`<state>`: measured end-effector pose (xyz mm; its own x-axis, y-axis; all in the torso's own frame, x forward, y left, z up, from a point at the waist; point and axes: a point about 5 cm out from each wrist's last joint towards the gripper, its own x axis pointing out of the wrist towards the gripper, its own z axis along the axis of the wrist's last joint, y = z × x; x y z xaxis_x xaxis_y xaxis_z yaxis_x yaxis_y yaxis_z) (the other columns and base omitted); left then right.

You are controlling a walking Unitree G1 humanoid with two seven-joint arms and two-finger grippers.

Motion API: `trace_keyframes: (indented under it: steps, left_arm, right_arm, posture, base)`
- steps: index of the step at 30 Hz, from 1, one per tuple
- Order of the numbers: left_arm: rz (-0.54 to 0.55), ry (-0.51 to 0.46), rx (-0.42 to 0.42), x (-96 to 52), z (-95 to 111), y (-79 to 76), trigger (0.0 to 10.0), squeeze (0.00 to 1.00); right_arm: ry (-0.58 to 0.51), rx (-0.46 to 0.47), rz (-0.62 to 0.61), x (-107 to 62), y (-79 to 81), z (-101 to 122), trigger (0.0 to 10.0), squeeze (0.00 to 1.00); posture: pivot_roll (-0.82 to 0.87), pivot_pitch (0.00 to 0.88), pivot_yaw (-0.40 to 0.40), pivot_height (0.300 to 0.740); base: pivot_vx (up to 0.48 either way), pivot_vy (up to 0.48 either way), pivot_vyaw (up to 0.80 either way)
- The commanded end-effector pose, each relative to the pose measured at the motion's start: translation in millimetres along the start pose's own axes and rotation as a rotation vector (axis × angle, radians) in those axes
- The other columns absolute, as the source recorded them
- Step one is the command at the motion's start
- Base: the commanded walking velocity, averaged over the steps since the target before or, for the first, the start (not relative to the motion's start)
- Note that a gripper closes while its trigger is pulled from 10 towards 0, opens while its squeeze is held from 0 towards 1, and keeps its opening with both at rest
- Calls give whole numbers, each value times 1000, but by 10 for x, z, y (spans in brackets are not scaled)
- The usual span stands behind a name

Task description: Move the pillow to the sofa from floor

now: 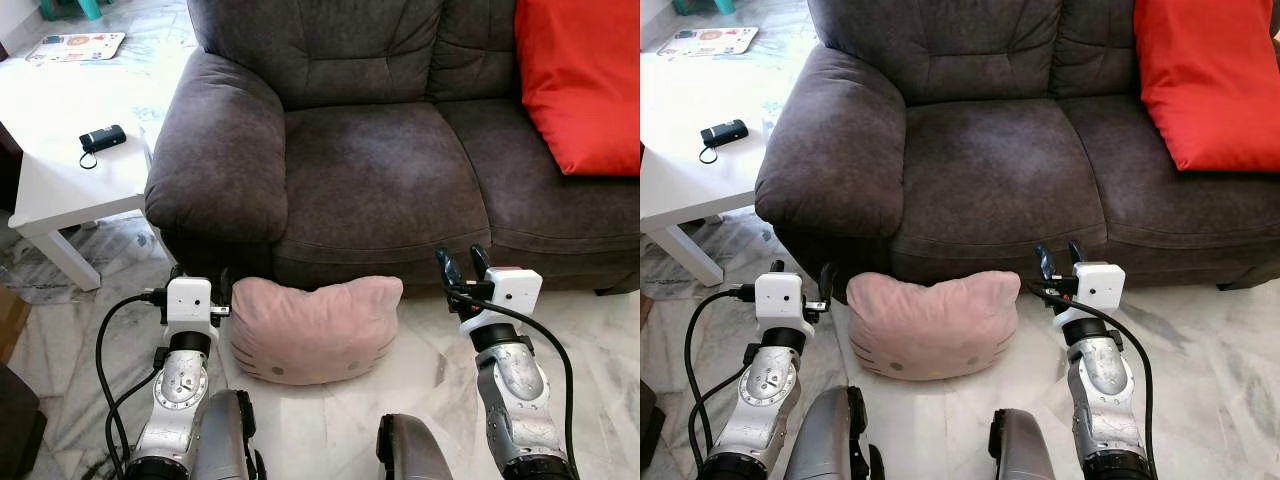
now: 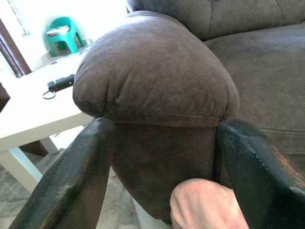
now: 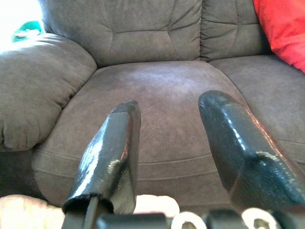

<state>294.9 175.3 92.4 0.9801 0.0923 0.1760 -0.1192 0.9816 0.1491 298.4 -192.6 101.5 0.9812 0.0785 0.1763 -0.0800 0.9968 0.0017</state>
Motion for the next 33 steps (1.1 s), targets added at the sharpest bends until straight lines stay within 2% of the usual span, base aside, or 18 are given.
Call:
trace_keyframes:
  steps: [1,7,16,20,28,33]
  left_arm:
    - [8,33,-2,-18,-52,24,10000,0]
    - [6,34,-2,-18,-54,26,10000,0]
    - [0,49,-5,-22,-76,16,10000,0]
    - [-8,63,-13,-22,-98,0,10000,0]
    - [-16,86,-33,-29,-129,-13,10000,0]
    - [-36,100,-59,-28,-142,-27,10000,0]
  right_arm:
    - [2,6,-6,8,-6,9,10000,0]
    - [-4,5,15,-2,19,7,10000,0]
    - [-3,5,18,-14,17,0,10000,0]
    - [-4,-34,41,-15,22,9,10000,0]
    - [1,-23,56,-37,44,-8,10000,0]
    - [7,-5,51,-37,43,-21,10000,0]
  posture:
    - [-93,164,-10,566]
    - [-91,163,-9,532]
    - [-93,160,-8,532]
    - [-93,161,-7,532]
    - [-91,164,-8,532]
    - [-90,167,-8,532]
  base:
    - [0,0,0]
    - [0,0,0]
    - [0,0,0]
    - [0,0,0]
    - [0,0,695]
    - [0,0,0]
